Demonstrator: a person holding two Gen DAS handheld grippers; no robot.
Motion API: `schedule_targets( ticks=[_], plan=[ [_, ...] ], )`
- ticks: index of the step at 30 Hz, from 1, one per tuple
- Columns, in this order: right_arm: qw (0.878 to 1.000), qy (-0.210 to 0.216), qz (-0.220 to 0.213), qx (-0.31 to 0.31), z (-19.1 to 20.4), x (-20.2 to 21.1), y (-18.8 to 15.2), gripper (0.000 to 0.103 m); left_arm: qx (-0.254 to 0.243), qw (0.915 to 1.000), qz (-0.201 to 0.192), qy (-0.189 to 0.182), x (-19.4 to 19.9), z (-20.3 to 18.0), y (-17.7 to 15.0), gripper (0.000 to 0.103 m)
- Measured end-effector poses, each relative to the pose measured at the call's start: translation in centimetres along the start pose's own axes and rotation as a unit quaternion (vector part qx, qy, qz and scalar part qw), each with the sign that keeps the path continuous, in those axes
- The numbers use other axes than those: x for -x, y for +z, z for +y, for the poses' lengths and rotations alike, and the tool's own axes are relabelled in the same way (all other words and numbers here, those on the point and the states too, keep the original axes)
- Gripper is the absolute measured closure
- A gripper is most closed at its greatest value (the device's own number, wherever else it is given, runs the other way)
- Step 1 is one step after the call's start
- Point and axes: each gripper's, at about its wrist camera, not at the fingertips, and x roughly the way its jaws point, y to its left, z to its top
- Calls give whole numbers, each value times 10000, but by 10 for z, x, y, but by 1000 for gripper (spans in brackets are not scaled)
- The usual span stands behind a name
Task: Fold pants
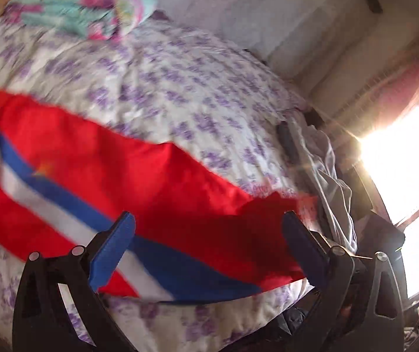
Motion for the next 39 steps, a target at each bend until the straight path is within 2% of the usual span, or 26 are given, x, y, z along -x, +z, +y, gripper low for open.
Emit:
schedule_targets(
  ticks=[1, 2, 4, 7, 9, 10, 15, 17, 18, 21, 25, 27, 28, 29, 30, 33, 36, 39],
  plan=[
    [9995, 71, 318, 51, 4, -20, -4, 54, 145, 9998, 92, 46, -3, 9, -4, 5],
    [9992, 91, 365, 133, 8, -29, -8, 53, 270, 9994, 180, 106, -5, 19, -7, 5],
    [9992, 135, -15, 363, 16, -14, -13, 45, 442, 9984, 307, 183, -10, 34, -14, 5],
    [9981, 365, -384, 311, 12, 17, -8, 44, 471, 9985, 269, 107, -4, 42, -16, 5],
    [9980, 8, -397, 495, 10, 27, -1, 44, 416, 9988, 222, 110, -4, 40, -16, 5],
    [9976, -39, -355, 600, 15, 27, 0, 44, 395, 9989, 211, 113, -5, 38, -15, 5],
    [9917, -355, 49, 1237, 33, -3, 1, 44, 425, 9986, 292, 92, -14, 37, -17, 5],
    [9890, -537, 401, 1316, 34, -20, -3, 73, 382, 9988, 300, 115, -13, 36, -18, 5],
    [9909, -391, 567, 1160, 28, -27, -4, 81, 380, 9988, 293, 110, -10, 36, -19, 5],
    [9976, 6, 232, 651, 11, -9, 0, 85, 362, 9990, 252, 112, -3, 39, -20, 5],
    [9991, 353, -61, 233, -6, 16, 6, 86, 392, 9990, 230, 53, 4, 43, -20, 5],
    [9985, 551, -18, 76, -13, 18, 8, 83, 410, 9989, 212, 38, 4, 44, -19, 5],
    [9977, 658, 129, 16, -16, 14, 7, 79, 399, 9990, 200, 46, 3, 44, -20, 5],
    [9977, 631, 261, -50, -18, 9, 5, 76, 390, 9990, 200, 55, 2, 43, -20, 5],
    [9976, 559, 387, -90, -21, 1, 2, 63, 378, 9991, 206, 67, 1, 43, -20, 5],
    [9979, 509, 407, -60, -18, -6, -3, 61, 354, 9990, 245, 81, 0, 42, -21, 5],
    [9979, 473, 412, 159, -9, -5, -5, 63, 342, 9990, 270, 96, -1, 40, -21, 5],
    [9966, 87, 482, 657, 7, -6, -6, 62, 377, 9989, 263, 112, -1, 40, -20, 5]
  ],
)
